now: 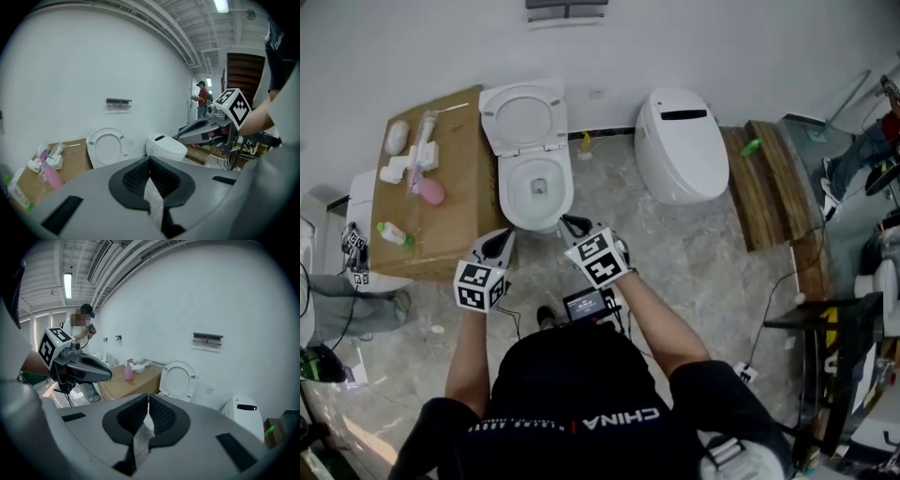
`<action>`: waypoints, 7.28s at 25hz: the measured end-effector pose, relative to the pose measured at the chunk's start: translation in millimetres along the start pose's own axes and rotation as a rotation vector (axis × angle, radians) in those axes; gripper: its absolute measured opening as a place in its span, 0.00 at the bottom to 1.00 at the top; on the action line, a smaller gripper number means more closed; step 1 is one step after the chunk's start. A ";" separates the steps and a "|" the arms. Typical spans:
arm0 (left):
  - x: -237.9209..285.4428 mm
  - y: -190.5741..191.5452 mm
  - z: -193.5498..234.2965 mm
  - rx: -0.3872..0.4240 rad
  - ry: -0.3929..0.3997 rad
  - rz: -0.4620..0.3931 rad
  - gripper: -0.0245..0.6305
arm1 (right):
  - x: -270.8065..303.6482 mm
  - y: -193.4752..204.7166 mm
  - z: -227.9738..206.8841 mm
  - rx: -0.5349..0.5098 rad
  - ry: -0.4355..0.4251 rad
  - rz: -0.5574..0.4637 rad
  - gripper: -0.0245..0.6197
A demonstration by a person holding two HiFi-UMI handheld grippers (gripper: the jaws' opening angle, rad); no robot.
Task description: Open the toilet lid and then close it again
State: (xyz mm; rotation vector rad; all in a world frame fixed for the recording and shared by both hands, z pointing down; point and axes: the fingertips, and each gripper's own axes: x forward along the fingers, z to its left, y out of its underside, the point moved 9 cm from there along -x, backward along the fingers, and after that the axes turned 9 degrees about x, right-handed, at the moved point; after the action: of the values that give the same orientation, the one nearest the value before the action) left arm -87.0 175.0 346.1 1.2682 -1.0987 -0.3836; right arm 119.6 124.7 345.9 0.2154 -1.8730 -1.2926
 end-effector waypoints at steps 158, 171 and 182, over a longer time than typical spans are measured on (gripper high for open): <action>382.8 -42.0 360.5 0.471 0.184 0.411 0.26 | 425.4 -181.2 -256.4 -0.435 -0.321 0.311 0.25; 315.7 31.9 254.7 0.558 0.194 0.540 0.26 | 361.6 -72.1 -181.9 -0.477 -0.332 0.331 0.25; 286.3 116.3 189.7 0.631 0.148 0.506 0.28 | 342.5 25.6 -130.8 -0.544 -0.187 0.322 0.27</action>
State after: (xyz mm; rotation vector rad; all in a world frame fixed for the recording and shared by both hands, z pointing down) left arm -144.0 -113.0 558.9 1.4617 -1.4158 0.4684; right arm 0.2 -144.7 565.6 -0.4866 -1.5471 -1.5683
